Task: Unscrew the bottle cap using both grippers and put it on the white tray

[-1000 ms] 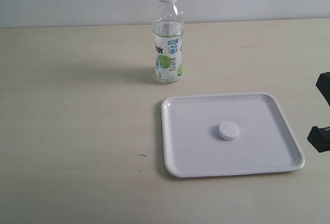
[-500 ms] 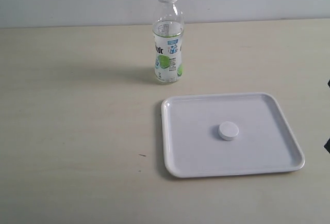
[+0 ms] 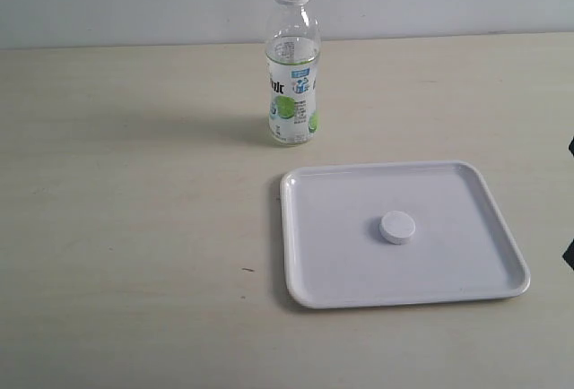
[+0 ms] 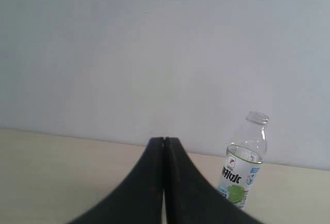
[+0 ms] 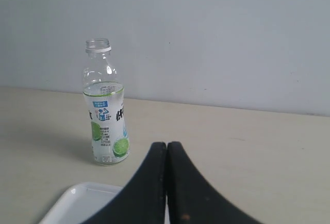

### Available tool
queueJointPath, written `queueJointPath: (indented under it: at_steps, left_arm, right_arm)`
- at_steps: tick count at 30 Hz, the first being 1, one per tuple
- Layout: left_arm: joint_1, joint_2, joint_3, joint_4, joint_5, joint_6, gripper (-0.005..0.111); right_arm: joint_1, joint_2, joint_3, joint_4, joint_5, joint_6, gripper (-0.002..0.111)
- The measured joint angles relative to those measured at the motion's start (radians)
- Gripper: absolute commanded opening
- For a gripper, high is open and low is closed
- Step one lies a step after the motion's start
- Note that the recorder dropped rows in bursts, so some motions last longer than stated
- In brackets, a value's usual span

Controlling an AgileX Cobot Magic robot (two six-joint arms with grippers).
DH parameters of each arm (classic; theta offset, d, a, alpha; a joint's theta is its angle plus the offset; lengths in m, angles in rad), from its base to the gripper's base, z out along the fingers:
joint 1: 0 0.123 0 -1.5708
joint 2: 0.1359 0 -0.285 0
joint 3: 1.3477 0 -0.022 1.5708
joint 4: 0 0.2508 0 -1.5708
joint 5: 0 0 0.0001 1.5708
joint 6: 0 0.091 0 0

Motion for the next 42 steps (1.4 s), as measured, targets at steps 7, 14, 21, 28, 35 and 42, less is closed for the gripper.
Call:
queueJointPath:
  at_steps: [7,14,21,28,35,42]
  left_arm:
    - [0.000,0.000,0.000,0.000,0.000,0.002,0.000]
    - [0.000,0.000,0.000,0.000,0.000,0.002,0.000]
    - [0.000,0.000,0.000,0.000,0.000,0.002,0.000]
    - [0.000,0.000,0.000,0.000,0.000,0.002,0.000]
    - [0.000,0.000,0.000,0.000,0.000,0.004,0.000]
    - [0.000,0.000,0.000,0.001,0.000,0.004,0.000]
  right_arm:
    - [0.000,-0.008,0.000,0.000,0.025,-0.049,0.000]
    - [-0.141,-0.280,0.000,0.000,0.194,-0.087,0.000]
    - [-0.323,-0.512,0.000,0.000,0.354,-0.087,0.000]
    - [-0.349,-0.526,0.000,0.000,0.463,-0.063,0.000]
    - [-0.349,-0.526,0.000,-0.002,0.470,-0.047,0.000]
    - [-0.349,-0.526,0.000,-0.109,0.426,0.008,0.000]
